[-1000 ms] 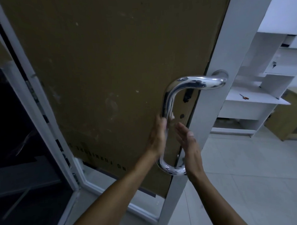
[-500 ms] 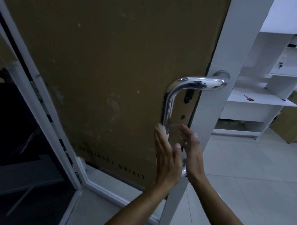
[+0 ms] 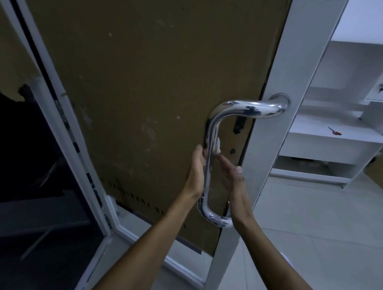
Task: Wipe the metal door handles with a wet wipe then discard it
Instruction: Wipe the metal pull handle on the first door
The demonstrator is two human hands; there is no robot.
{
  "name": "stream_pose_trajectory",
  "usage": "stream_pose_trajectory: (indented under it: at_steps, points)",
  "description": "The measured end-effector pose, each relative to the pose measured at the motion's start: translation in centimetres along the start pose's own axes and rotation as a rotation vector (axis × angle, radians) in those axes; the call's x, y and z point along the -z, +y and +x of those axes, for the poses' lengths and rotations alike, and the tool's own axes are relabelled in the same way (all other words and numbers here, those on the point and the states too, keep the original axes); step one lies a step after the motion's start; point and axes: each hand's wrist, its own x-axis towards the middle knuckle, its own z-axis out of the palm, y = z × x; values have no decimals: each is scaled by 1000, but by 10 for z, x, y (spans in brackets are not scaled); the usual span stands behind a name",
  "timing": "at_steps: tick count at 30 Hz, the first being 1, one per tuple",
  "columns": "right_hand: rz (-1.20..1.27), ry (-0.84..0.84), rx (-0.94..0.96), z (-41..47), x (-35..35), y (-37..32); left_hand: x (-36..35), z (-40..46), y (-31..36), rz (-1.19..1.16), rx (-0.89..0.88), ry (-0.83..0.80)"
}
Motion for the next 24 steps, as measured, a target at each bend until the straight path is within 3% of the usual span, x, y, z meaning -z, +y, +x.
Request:
stream_pose_trajectory:
  at_steps: [3, 7, 9, 13, 16, 21, 24]
  points:
    - [18, -52, -50, -5, -3, 7, -2, -23, -29, 96, -23, 72]
    - [16, -91, -84, -7, -4, 9, -10, -52, -69, 469, -177, 93]
    - [25, -88, -79, -4, -4, 9, -13, -54, -74, 542, -188, 132]
    - [48, -51, -52, -2, -3, 6, -15, -25, -42, 367, -33, 172]
    - [54, -29, -37, -3, -3, 3, -4, 2, -12, 141, 61, 62]
    - [30, 67, -29, -9, 0, 3, -2, -1, -14, 78, 4, 38]
    - [-40, 130, -10, -16, -1, 4, -3, -20, -44, 200, -55, 86]
